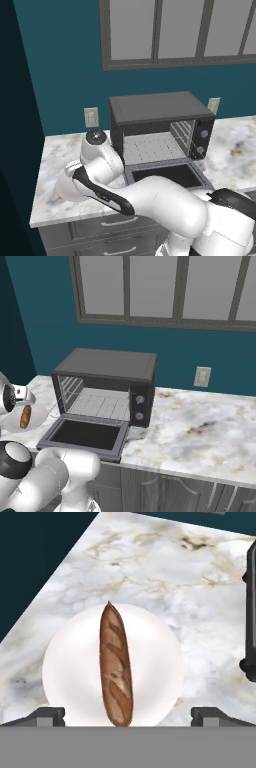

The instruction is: Pull the toaster oven rack outwards. Pick up the baguette from the plate and place it on the toaster oven rack. Close the toaster oven door fully and set the temperature to the lowest setting.

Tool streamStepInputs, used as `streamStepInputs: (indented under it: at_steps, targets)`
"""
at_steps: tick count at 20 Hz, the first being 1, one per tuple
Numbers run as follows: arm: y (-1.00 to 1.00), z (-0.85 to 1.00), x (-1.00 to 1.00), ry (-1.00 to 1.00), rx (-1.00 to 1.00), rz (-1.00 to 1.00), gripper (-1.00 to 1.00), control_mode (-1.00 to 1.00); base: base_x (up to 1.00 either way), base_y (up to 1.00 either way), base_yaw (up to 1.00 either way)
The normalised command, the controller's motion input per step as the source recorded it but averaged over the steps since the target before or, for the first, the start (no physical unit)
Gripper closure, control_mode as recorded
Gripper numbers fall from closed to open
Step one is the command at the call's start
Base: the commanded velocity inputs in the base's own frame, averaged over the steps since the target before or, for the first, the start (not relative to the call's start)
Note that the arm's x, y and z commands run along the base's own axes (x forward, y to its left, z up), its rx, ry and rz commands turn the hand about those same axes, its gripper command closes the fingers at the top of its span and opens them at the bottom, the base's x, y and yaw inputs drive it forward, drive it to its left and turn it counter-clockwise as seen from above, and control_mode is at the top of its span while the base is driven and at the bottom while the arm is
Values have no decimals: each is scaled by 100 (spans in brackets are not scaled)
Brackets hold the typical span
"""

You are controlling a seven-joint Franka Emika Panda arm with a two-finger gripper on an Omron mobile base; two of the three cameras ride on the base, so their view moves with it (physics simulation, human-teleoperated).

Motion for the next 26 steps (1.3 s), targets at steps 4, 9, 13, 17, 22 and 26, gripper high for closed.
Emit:
streamStepInputs:
  at_steps: [4,9,13,17,22,26]
  targets:
    - [14,-29,26,6,0,0,-100,-100,0,0,0]
    - [16,-30,20,5,0,0,-100,-100,0,0,0]
    - [19,-27,17,1,0,0,-100,-100,0,0,0]
    - [18,-29,13,3,0,0,-100,-100,0,0,0]
    - [7,-28,9,3,0,-1,-100,-100,0,0,0]
    - [4,-26,8,3,0,-1,-100,-100,0,0,0]
